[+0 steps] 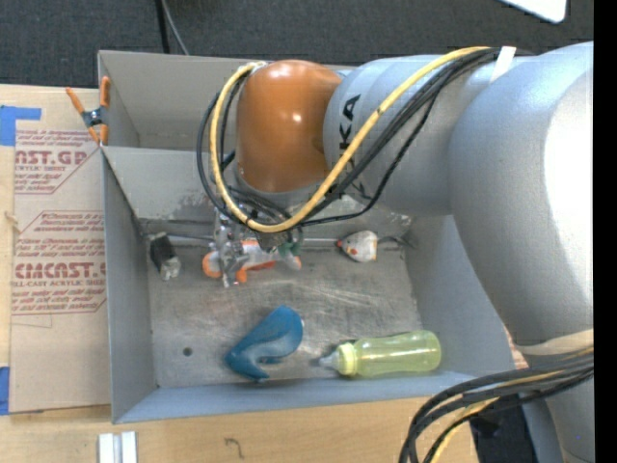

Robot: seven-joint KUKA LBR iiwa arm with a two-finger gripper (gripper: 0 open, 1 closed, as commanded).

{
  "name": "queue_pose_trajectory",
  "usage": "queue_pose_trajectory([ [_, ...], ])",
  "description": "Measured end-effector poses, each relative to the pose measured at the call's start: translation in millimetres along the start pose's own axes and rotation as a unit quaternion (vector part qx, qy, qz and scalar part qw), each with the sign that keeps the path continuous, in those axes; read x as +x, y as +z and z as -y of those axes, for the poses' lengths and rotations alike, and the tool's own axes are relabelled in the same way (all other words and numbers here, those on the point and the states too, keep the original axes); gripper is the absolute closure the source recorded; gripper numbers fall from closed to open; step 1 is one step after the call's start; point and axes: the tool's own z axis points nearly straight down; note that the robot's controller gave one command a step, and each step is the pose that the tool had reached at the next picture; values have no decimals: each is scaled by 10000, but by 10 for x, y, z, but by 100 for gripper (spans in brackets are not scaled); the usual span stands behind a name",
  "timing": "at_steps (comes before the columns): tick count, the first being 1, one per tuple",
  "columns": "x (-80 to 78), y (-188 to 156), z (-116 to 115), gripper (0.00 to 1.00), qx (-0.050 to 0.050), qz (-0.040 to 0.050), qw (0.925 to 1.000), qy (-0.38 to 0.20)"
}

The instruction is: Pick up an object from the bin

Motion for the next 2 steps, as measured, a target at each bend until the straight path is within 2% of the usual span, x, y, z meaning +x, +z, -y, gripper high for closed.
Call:
queue_pose_trajectory([
  [1,89,-153,-22,100,1,-10,9999,-105],
  [2,5,-636,-125,100,-3,-7,9999,139],
])
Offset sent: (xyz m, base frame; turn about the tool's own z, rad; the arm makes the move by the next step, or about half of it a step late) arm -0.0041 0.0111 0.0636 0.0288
